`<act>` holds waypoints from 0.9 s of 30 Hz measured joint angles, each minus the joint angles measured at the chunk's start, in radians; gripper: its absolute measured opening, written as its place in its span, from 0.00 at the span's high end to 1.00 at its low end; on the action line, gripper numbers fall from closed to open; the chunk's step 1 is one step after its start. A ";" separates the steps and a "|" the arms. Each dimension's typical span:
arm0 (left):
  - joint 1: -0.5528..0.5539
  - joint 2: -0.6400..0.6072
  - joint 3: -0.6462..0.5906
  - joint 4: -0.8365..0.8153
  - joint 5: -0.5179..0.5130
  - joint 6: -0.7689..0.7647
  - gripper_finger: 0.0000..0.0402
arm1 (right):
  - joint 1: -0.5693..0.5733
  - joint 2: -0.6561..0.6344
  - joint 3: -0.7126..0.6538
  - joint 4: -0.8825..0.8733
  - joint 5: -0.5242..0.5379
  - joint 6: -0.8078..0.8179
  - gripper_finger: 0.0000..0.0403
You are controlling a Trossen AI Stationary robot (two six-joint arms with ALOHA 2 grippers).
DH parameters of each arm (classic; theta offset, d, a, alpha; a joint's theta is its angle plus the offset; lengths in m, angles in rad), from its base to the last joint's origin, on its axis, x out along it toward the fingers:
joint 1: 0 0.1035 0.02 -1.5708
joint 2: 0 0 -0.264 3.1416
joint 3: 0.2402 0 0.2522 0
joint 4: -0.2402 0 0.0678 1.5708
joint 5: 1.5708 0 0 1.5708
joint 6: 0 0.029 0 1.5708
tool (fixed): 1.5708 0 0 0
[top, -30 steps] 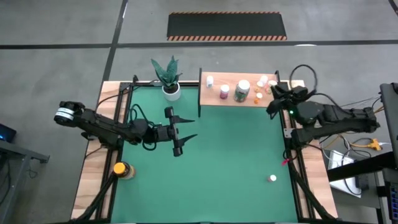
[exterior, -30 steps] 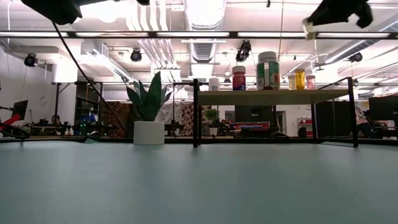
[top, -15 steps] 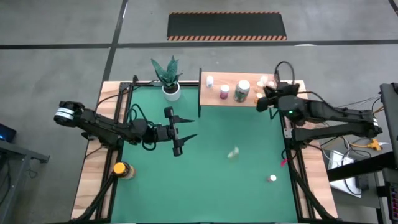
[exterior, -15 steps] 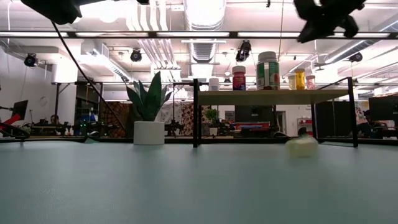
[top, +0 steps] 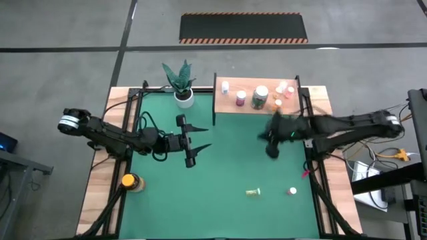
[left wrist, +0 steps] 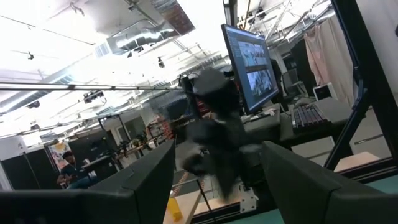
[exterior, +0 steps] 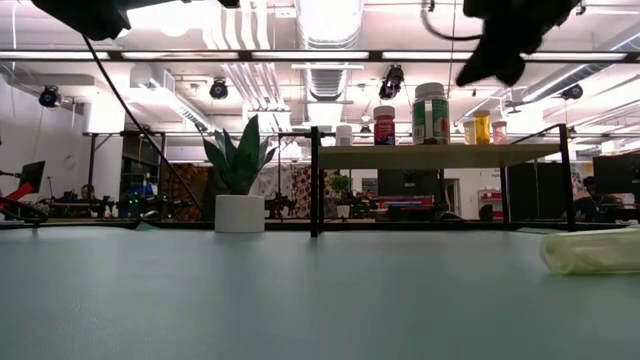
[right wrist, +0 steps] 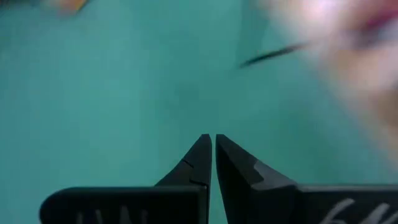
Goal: Pick and place medicine bottles onto shelf by color
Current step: Put the light yellow pill bottle on the shelf
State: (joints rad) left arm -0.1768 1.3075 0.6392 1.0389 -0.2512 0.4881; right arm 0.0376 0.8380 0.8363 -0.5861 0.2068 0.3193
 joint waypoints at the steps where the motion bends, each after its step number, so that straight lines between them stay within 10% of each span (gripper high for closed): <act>1: 0.000 0.000 -0.002 0.000 0.000 0.000 0.45 | 0.033 0.028 -0.003 -0.002 -0.055 0.000 0.97; 8: 0.000 0.002 -0.005 -0.001 0.005 -0.009 0.45 | 0.315 0.214 -0.001 -0.001 -0.145 0.130 0.97; 15: -0.011 0.061 0.001 0.000 0.174 -0.252 0.45 | 0.578 0.327 -0.026 0.012 0.102 0.152 0.97; 27: -0.125 0.521 0.272 -0.057 0.165 -0.614 0.45 | 0.724 0.270 -0.244 0.503 0.299 -0.110 0.97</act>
State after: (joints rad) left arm -0.3019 1.8285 0.9114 0.9815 -0.0859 -0.1261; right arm 0.7612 1.1085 0.5924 -0.0836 0.5053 0.2088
